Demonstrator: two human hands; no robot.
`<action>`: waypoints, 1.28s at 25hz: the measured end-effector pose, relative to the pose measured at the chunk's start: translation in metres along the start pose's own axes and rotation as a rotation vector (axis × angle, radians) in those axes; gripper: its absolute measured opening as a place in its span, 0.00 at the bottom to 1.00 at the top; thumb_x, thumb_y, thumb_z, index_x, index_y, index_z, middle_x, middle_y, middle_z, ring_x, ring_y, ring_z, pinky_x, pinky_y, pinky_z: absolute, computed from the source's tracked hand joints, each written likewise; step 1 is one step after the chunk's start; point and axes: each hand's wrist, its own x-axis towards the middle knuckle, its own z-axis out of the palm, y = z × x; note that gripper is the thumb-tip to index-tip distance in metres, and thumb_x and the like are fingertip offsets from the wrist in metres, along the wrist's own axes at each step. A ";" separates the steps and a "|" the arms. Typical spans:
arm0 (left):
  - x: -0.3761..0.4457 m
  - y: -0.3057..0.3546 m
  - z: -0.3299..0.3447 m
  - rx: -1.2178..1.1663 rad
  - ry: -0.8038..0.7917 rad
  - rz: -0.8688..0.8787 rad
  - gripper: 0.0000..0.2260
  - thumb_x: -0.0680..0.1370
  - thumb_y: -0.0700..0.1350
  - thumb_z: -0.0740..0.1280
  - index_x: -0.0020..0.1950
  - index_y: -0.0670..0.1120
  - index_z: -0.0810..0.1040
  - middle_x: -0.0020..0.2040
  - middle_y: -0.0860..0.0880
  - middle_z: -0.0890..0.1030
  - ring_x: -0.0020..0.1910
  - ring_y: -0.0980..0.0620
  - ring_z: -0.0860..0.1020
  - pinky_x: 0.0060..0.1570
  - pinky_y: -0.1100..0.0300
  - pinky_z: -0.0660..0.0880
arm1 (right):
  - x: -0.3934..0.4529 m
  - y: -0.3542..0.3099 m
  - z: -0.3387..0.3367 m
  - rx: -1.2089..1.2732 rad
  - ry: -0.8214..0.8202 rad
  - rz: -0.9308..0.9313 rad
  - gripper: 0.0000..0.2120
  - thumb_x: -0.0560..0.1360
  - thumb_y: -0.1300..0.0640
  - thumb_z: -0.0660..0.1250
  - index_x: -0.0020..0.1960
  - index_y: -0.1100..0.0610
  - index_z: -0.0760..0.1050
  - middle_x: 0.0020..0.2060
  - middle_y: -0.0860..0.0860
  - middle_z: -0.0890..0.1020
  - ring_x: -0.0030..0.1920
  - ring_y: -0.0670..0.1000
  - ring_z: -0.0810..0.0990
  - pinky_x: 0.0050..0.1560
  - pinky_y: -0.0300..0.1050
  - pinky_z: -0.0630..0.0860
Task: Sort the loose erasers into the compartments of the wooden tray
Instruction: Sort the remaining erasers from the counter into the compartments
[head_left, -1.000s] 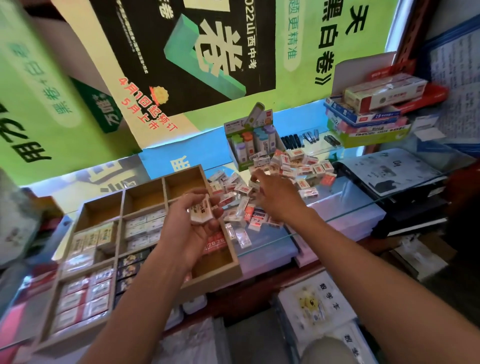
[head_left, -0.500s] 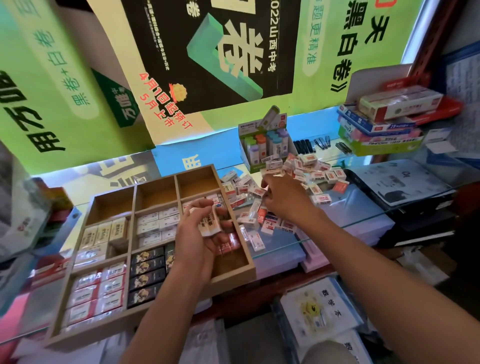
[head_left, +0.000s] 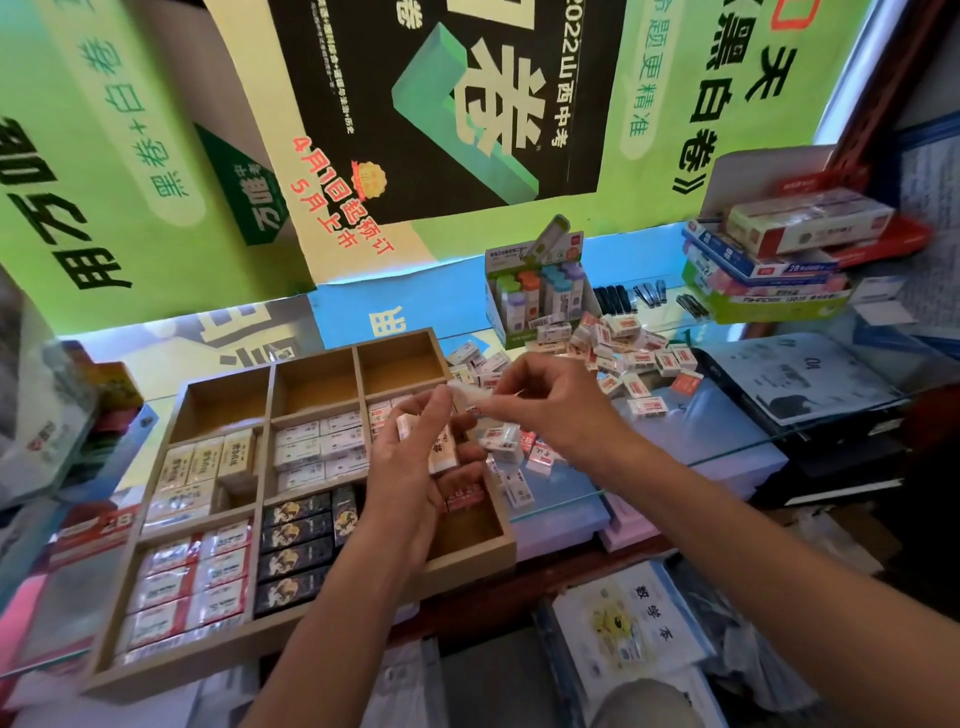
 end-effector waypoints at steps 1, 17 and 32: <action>0.000 -0.001 0.000 0.020 0.023 0.003 0.14 0.74 0.46 0.72 0.57 0.43 0.76 0.45 0.42 0.83 0.35 0.49 0.81 0.28 0.62 0.78 | -0.006 -0.001 0.005 0.042 -0.114 -0.002 0.08 0.72 0.56 0.75 0.44 0.60 0.81 0.37 0.54 0.82 0.38 0.50 0.79 0.40 0.48 0.79; 0.002 0.001 0.001 0.001 0.124 -0.067 0.06 0.77 0.36 0.69 0.51 0.45 0.76 0.38 0.42 0.83 0.31 0.49 0.81 0.26 0.62 0.78 | 0.087 0.067 -0.077 -0.461 0.261 0.050 0.07 0.75 0.61 0.68 0.52 0.52 0.79 0.48 0.50 0.83 0.46 0.51 0.81 0.45 0.47 0.80; 0.002 0.001 0.002 0.033 0.128 -0.066 0.06 0.77 0.36 0.69 0.51 0.45 0.77 0.37 0.42 0.83 0.30 0.48 0.81 0.26 0.60 0.79 | 0.105 0.090 -0.120 -1.209 0.042 0.205 0.19 0.75 0.58 0.67 0.66 0.49 0.76 0.58 0.55 0.81 0.59 0.58 0.75 0.53 0.50 0.77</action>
